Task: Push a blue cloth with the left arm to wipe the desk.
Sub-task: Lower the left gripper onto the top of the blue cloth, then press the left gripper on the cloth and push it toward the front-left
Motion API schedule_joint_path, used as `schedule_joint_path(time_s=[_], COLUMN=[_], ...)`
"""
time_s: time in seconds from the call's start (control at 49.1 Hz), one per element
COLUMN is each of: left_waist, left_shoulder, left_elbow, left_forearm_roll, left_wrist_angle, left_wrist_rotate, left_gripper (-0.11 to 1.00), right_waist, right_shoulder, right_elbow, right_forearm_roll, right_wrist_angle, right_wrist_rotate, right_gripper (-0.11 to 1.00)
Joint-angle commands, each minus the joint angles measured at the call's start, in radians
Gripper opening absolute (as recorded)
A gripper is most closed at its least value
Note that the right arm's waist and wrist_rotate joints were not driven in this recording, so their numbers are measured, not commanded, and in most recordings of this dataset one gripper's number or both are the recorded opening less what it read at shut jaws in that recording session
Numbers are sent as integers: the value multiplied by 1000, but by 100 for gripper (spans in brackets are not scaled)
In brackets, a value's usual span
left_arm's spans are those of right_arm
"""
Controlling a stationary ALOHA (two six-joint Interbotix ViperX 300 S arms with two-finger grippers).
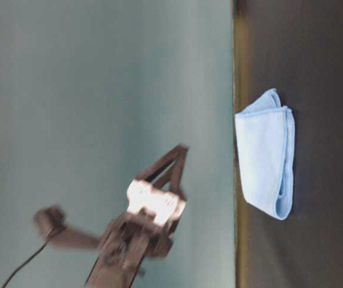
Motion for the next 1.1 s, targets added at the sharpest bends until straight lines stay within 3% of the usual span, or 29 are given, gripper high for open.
schedule_joint_path(time_s=[0.0, 0.245, 0.469, 0.836, 1.08], left_waist=[26, 75, 84, 86, 74], left_shoulder=[74, 238, 295, 295, 267], left_elbow=[-66, -164, -198, -173, -80], left_forearm_roll=[3, 3, 3, 3, 3], left_wrist_angle=[0, 74, 172, 206, 202], left_wrist_rotate=[8, 43, 32, 35, 34], left_gripper=[88, 86, 86, 86, 86], right_waist=[0, 2, 2, 0, 2], right_shoulder=[9, 9, 11, 11, 9], right_elbow=[-5, -2, 9, 12, 14], right_forearm_roll=[2, 2, 3, 2, 3], right_wrist_angle=[-5, -5, -5, -5, -5], right_wrist_rotate=[0, -2, 0, -2, -2], right_gripper=[1, 1, 1, 1, 1])
